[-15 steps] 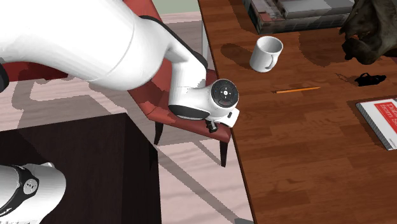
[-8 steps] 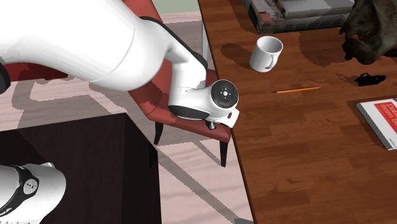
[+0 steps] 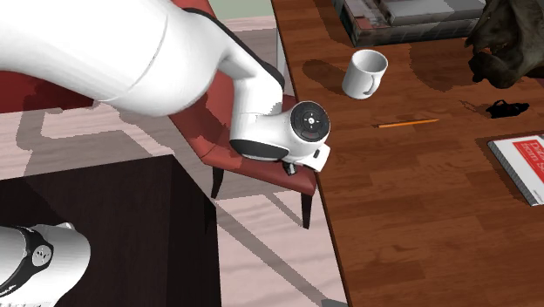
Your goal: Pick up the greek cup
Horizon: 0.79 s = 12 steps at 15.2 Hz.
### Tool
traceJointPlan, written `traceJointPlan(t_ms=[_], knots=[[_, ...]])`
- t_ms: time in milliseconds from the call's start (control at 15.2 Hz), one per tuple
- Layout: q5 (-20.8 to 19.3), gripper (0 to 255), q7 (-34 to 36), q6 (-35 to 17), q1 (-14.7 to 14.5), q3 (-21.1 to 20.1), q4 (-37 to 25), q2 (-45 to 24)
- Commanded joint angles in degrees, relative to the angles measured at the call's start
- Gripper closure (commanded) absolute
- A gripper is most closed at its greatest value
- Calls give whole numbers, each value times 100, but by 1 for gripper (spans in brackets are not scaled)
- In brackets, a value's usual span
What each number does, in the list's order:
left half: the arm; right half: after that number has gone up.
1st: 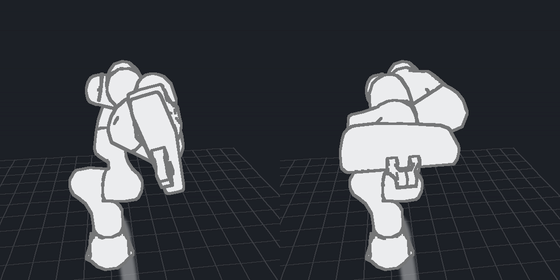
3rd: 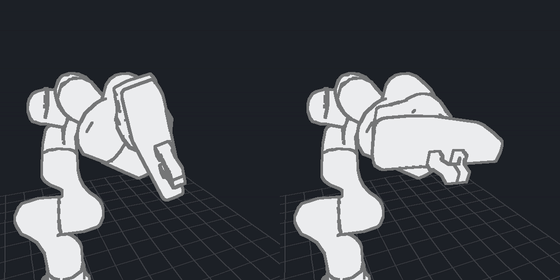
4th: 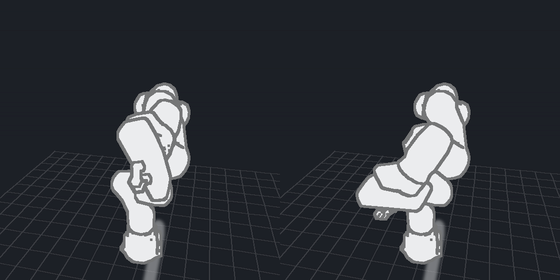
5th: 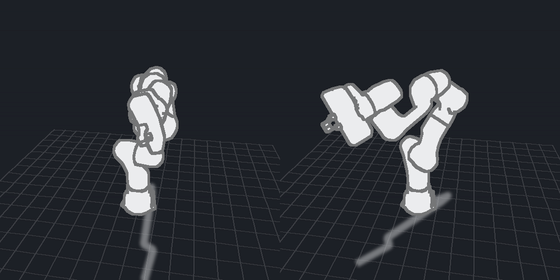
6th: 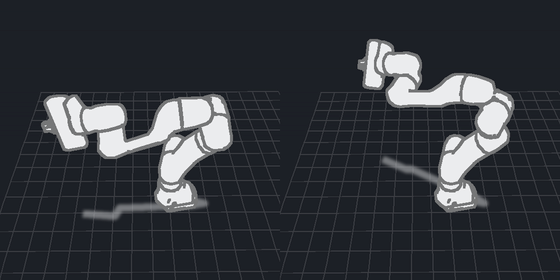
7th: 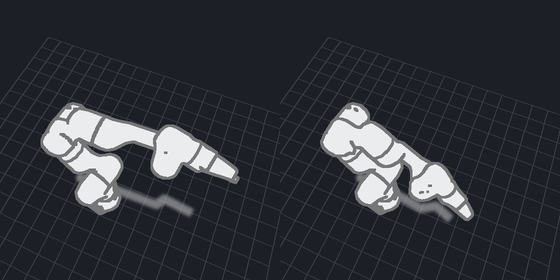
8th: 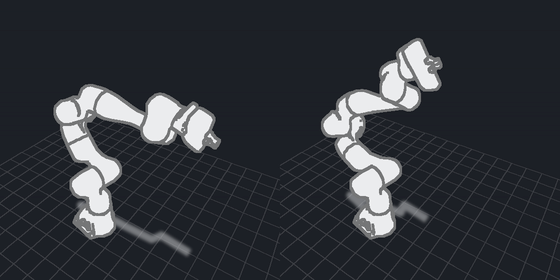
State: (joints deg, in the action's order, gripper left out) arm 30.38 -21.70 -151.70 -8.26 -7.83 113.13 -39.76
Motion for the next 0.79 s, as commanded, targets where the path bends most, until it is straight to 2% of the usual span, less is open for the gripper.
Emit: traceJointPlan(t_ms=[0, 726], knots=[[-18, 255, 43, 74, -10, 18, 69, 146], [-147, 255, 289, 497, -72, 123, 271, 787]])
